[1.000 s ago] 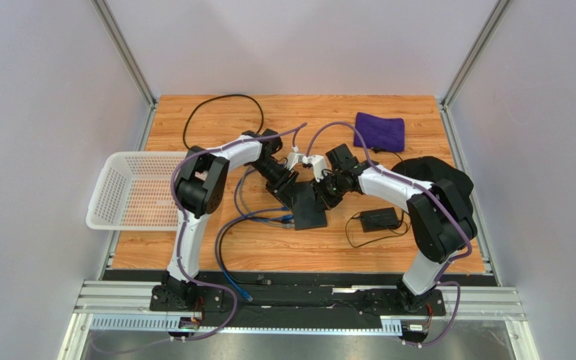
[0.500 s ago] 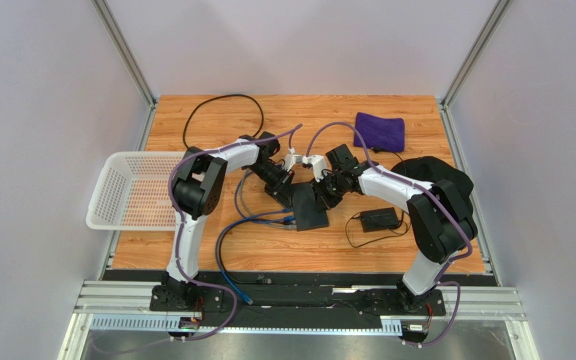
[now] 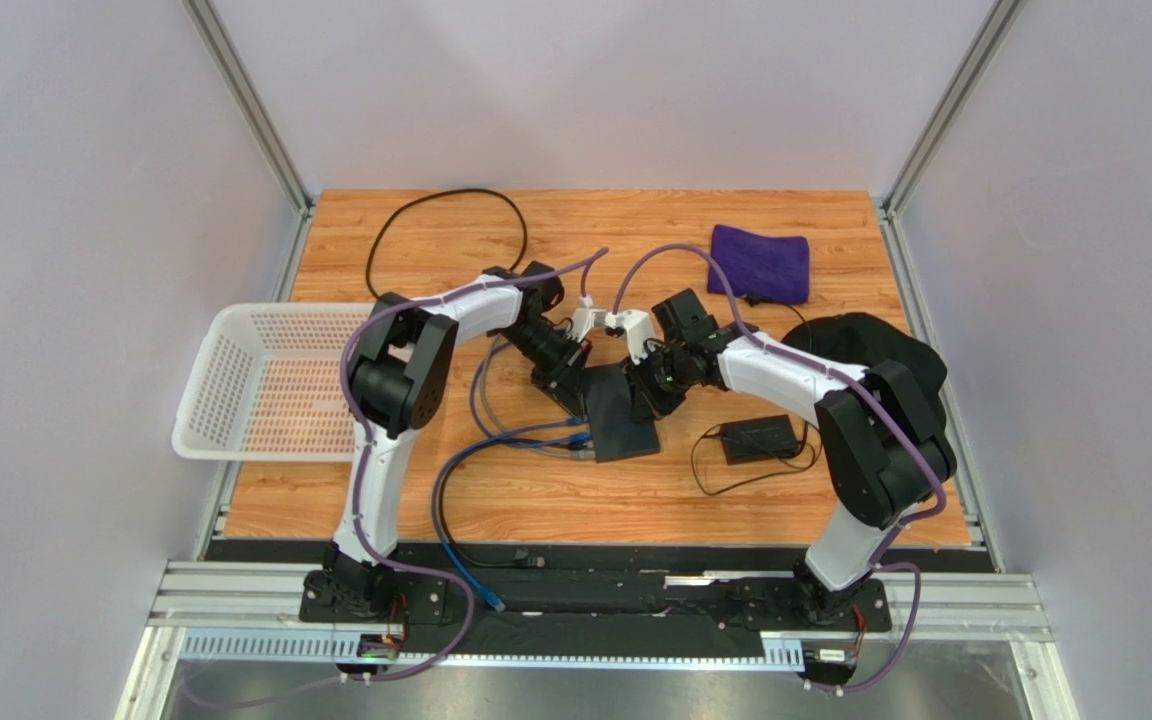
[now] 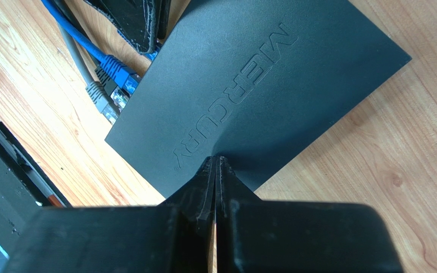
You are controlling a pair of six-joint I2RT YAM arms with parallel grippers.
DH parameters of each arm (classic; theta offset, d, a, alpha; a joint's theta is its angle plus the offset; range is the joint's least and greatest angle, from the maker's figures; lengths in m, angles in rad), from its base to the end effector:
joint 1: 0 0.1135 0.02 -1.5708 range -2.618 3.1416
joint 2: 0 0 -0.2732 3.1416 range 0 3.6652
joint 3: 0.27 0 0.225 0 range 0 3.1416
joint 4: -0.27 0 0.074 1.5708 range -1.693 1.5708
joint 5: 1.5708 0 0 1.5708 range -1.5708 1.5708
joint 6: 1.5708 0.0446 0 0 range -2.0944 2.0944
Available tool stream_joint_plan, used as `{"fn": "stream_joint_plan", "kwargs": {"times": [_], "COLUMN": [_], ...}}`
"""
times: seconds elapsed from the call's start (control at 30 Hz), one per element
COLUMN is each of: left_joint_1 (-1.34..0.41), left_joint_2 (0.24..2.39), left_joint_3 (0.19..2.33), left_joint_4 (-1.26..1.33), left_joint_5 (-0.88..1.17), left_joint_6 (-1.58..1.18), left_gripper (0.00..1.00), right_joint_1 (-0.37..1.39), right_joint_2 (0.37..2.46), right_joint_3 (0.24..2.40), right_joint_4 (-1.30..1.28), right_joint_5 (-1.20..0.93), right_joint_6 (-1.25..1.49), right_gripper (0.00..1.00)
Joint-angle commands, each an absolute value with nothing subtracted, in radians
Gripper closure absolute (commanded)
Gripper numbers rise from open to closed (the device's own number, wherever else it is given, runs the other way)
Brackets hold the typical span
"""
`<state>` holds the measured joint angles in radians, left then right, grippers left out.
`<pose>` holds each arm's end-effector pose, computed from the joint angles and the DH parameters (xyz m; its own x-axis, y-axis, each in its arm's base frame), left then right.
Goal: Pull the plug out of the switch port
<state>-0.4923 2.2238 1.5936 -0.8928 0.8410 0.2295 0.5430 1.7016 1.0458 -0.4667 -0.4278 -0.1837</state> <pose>0.3381 -0.2191 0.1476 -0.7783 0.5896 -0.2159 0.5377 0.4483 -0.7141 0.2591 0.1780 0.1964 -0.6446 -0.5831 -0.4944 -0.7545 0.5895 0.2884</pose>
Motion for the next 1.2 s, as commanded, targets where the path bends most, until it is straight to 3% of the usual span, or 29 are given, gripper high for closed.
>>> {"fn": "stream_joint_plan", "kwargs": {"times": [0.0,0.23,0.53,0.67,0.9,1.17], "left_joint_1": [-0.511,-0.508,-0.522,-0.518,-0.517,-0.515], "left_joint_2": [2.227,2.279,2.209,2.241,2.240,2.253], "left_joint_3": [1.563,1.721,1.560,1.612,1.572,1.566], "left_joint_4": [-0.854,-0.954,-0.893,-0.922,-0.887,-0.893], "left_joint_5": [0.795,0.776,0.767,0.730,0.771,0.861], "left_joint_6": [0.247,0.278,0.310,0.296,0.275,0.290], "left_gripper": [1.00,1.00,1.00,0.58,0.51,0.55], "right_joint_1": [0.549,0.552,0.552,0.552,0.554,0.552], "right_joint_2": [1.695,1.695,1.684,1.689,1.674,1.663], "right_joint_3": [1.029,1.031,1.019,1.022,1.011,1.003], "right_joint_4": [-0.465,-0.469,-0.460,-0.466,-0.465,-0.466], "right_joint_5": [-0.394,-0.396,-0.388,-0.393,-0.387,-0.377], "right_joint_6": [-0.195,-0.198,-0.199,-0.201,-0.202,-0.206], "right_gripper": [1.00,1.00,1.00,1.00,1.00,1.00]}}
